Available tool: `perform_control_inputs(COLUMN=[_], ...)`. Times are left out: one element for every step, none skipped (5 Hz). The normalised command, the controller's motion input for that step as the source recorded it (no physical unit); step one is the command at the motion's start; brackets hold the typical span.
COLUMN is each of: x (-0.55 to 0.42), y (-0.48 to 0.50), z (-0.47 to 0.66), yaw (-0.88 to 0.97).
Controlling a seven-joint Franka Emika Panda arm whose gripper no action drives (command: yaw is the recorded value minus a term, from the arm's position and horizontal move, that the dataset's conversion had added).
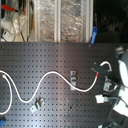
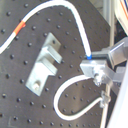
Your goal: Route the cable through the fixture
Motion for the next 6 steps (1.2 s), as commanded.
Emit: perform_control_inputs(x=[-0.240,-0.120,-0.126,-0.216,-0.283,-0.287], y=[0.142,0.058,-0.300,-0.469,-0.278,0.199], z=[0.48,0.34,0.01,-0.05,-0.01,0.00], yaw=[-0.17,0.00,-0.10,-0.13,-0.12,0.08])
